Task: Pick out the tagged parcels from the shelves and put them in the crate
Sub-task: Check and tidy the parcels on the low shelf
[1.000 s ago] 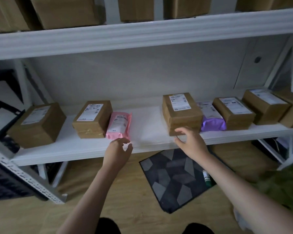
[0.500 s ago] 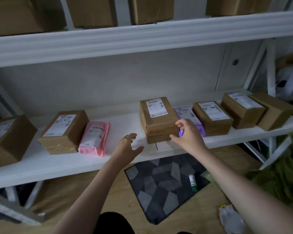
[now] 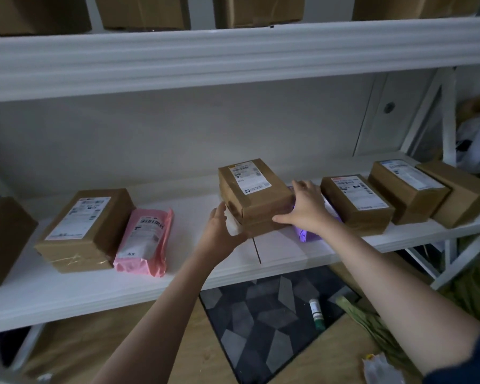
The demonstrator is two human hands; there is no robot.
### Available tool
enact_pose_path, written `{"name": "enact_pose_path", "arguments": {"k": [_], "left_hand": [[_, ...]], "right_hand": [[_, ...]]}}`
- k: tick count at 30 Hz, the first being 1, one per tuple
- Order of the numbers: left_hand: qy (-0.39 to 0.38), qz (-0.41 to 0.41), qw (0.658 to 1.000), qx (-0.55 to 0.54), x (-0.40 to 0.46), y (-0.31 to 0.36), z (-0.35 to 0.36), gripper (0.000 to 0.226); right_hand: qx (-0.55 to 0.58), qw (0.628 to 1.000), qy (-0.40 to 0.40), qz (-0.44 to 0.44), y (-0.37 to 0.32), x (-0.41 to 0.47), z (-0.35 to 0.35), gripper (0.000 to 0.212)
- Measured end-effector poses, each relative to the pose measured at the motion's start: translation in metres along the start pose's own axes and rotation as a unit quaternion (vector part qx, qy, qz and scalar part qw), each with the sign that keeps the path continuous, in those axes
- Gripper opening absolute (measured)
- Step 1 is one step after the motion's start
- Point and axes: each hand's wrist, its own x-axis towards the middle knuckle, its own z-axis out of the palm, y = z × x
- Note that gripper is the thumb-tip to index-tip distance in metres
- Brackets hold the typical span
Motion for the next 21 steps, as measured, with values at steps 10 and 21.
{"name": "enact_pose_path", "arguments": {"k": [10,21], "left_hand": [[-0.031,-0.018,0.989,-0.140,0.010,-0.012,-0.003,0.081],[-0.001,0.020,1.000,0.010,-0.079,-0.026,-0.054,0.084]], "right_hand": [[0.122,0.992,-0.040,-0.003,-0.026,-0.009,0.013,0.069],[0.124,0.988,-0.052,-0.071,-0.060,-0.095,0.042,0.070]]}}
